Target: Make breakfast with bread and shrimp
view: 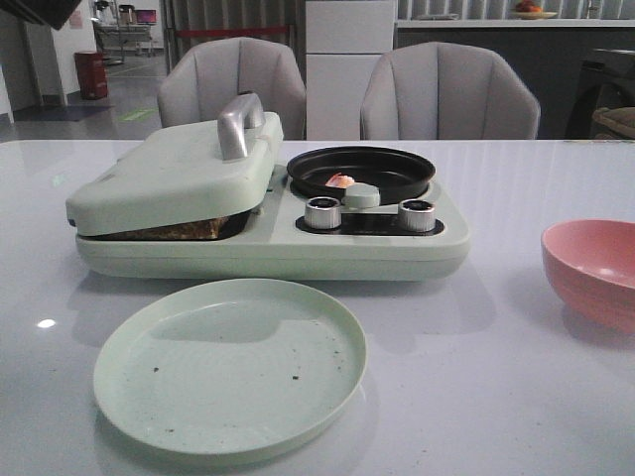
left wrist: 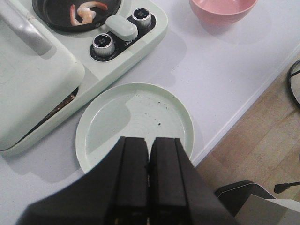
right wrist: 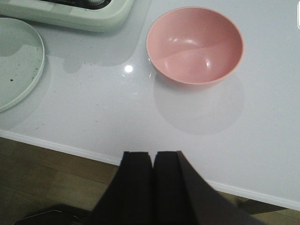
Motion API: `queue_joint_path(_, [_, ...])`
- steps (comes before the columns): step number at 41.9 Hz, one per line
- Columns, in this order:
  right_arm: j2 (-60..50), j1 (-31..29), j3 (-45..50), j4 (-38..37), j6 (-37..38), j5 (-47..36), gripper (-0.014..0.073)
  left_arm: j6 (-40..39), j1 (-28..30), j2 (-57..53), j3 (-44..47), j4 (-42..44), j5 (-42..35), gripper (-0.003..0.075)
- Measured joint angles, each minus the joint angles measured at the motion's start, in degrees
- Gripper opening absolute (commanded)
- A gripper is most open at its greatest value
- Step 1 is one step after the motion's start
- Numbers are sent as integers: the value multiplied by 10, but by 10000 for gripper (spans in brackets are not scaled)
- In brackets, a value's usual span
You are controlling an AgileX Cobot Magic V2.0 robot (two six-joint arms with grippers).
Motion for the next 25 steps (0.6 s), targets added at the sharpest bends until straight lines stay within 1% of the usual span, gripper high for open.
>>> queue_joint_path(8, [0, 0, 0, 0, 1, 0, 48, 0, 0, 0, 0, 0, -1, 112])
queue_joint_path(12, [0, 0, 0, 0, 1, 0, 48, 0, 15, -3, 1, 16, -11, 112])
queue_joint_path(16, [0, 0, 0, 0, 1, 0, 48, 0, 53, -18, 13, 31, -28, 112])
queue_joint_path(18, [0, 0, 0, 0, 1, 0, 48, 0, 81, -29, 27, 33, -46, 112])
queue_joint_path(21, [0, 0, 0, 1, 1, 0, 48, 0, 119, -50, 56, 38, -85, 112])
queue_joint_path(25, [0, 0, 0, 1, 1, 0, 48, 0, 175, -93, 116, 39, -161, 112])
